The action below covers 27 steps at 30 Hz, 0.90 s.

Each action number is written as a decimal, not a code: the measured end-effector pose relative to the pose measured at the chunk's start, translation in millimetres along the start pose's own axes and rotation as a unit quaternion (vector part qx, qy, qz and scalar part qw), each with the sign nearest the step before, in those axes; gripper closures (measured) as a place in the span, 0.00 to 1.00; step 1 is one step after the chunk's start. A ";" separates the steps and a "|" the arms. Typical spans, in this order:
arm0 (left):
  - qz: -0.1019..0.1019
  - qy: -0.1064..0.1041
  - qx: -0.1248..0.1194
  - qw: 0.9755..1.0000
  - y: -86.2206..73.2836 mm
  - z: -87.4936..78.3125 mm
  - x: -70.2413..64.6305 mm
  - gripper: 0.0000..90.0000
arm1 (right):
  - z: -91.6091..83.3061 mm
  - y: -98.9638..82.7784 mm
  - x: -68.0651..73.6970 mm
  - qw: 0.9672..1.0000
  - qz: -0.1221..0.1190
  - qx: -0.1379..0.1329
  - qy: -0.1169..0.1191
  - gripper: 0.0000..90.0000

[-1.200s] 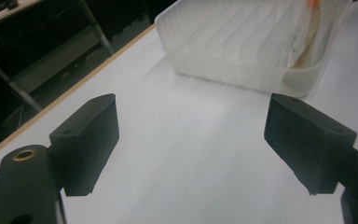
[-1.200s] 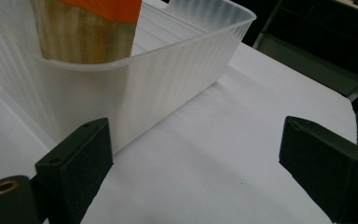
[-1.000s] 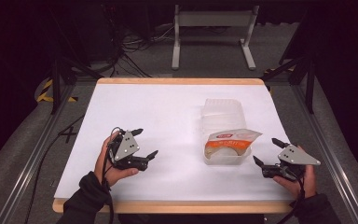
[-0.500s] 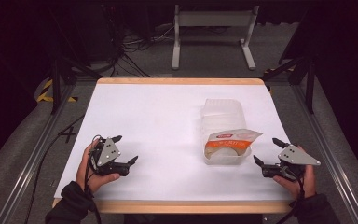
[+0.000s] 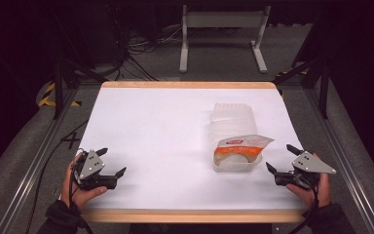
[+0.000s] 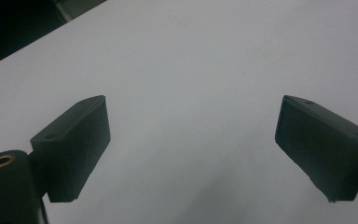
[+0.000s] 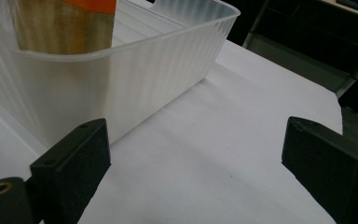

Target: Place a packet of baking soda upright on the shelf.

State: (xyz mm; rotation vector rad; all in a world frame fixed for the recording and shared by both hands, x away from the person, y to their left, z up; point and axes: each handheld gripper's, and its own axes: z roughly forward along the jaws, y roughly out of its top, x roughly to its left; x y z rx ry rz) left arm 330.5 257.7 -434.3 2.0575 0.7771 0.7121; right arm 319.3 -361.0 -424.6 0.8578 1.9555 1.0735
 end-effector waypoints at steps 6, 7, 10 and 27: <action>-0.048 0.007 -0.021 0.999 -16.2 -13.8 13.9 0.11 | -3.9 -3.4 -4.4 1.000 0.015 -0.003 -0.007 0.08; -0.059 0.007 -0.027 0.998 -18.1 -15.2 15.5 0.10 | -4.0 -3.8 -4.9 1.000 0.017 -0.004 -0.008 0.08; -0.093 0.007 -0.043 0.995 -23.6 -17.9 20.2 0.10 | -2.7 -5.1 -6.7 1.000 0.026 -0.005 -0.009 0.08; -0.112 -0.005 -0.060 0.992 -20.5 -12.2 16.8 0.10 | -0.6 -6.7 -5.9 1.000 0.026 -0.005 -0.007 0.08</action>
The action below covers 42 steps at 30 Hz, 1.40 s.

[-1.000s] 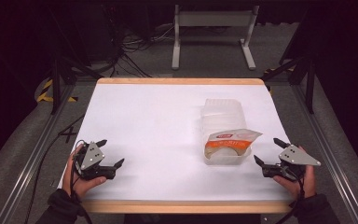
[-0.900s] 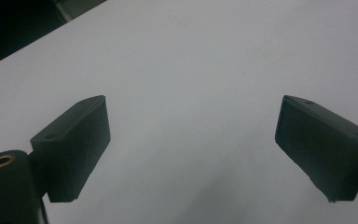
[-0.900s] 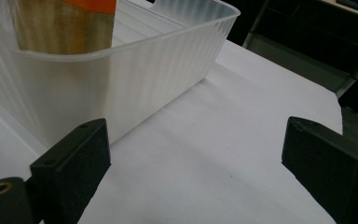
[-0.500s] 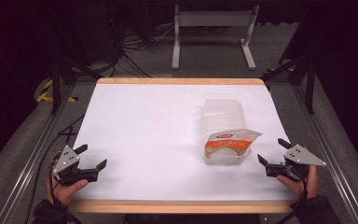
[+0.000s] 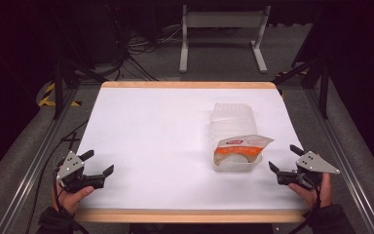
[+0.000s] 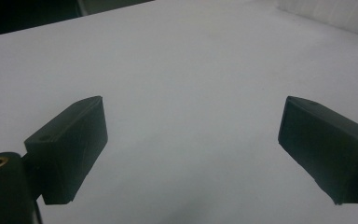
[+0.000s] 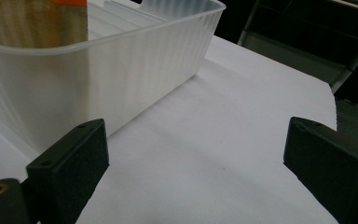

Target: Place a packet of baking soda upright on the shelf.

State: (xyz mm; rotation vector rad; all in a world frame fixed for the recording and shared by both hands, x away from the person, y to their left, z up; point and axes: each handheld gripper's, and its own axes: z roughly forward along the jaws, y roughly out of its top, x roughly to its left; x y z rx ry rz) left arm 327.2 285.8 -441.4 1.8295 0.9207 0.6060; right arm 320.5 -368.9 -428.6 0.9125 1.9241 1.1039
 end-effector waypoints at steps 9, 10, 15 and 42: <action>-0.001 0.038 0.032 0.999 3.3 11.1 -13.1 0.10 | 0.1 -0.5 -0.5 1.000 0.007 -0.001 -0.001 0.08; 0.006 0.037 0.031 0.999 4.6 11.7 -15.0 0.10 | 0.3 -0.6 -0.3 1.000 0.006 0.000 -0.001 0.08; 0.017 0.035 0.028 0.999 8.6 16.2 -22.3 0.10 | -0.3 -2.4 -1.1 1.000 0.008 0.002 0.000 0.08; 0.047 0.055 0.056 0.996 8.9 24.5 -27.2 0.10 | 3.6 -9.0 -3.3 1.000 0.018 0.012 0.006 0.08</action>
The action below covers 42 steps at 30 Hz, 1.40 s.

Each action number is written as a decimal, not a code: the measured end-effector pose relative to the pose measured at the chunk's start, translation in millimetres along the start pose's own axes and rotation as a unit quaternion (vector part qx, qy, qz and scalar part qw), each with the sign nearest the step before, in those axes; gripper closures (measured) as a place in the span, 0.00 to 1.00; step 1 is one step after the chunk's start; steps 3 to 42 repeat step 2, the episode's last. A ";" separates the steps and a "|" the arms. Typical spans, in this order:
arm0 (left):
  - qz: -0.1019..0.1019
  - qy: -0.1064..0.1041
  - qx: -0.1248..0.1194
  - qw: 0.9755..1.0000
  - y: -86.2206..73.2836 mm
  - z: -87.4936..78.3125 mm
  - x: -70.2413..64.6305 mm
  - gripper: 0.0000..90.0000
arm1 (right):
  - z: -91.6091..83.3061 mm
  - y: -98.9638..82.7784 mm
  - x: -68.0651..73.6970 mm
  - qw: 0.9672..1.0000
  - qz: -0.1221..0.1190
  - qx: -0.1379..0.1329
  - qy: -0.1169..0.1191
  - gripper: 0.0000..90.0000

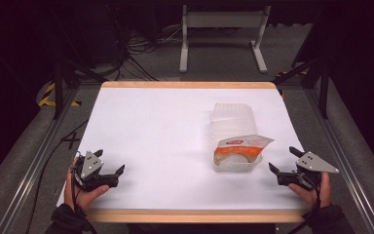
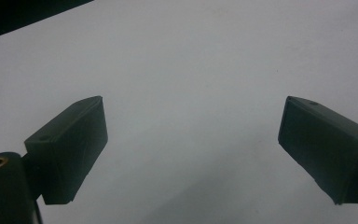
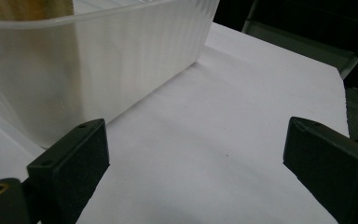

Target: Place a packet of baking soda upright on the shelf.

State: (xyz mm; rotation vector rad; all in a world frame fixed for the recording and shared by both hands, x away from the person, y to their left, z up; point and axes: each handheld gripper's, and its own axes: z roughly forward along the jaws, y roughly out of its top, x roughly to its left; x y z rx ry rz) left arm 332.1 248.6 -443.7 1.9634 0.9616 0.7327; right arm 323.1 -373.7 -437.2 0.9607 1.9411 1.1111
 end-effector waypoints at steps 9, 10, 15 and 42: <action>0.001 -0.001 0.002 1.000 0.4 1.3 -0.2 0.10 | -0.1 -0.3 -0.4 1.000 0.002 0.000 0.000 0.08; 0.001 -0.001 0.002 1.000 0.4 1.3 -0.2 0.10 | -0.1 -0.3 -0.4 1.000 0.002 0.000 0.000 0.08; 0.001 -0.001 0.002 1.000 0.4 1.3 -0.2 0.10 | -0.1 -0.3 -0.4 1.000 0.002 0.000 0.000 0.08; 0.001 -0.001 0.002 1.000 0.4 1.3 -0.2 0.10 | -0.1 -0.3 -0.4 1.000 0.002 0.000 0.000 0.08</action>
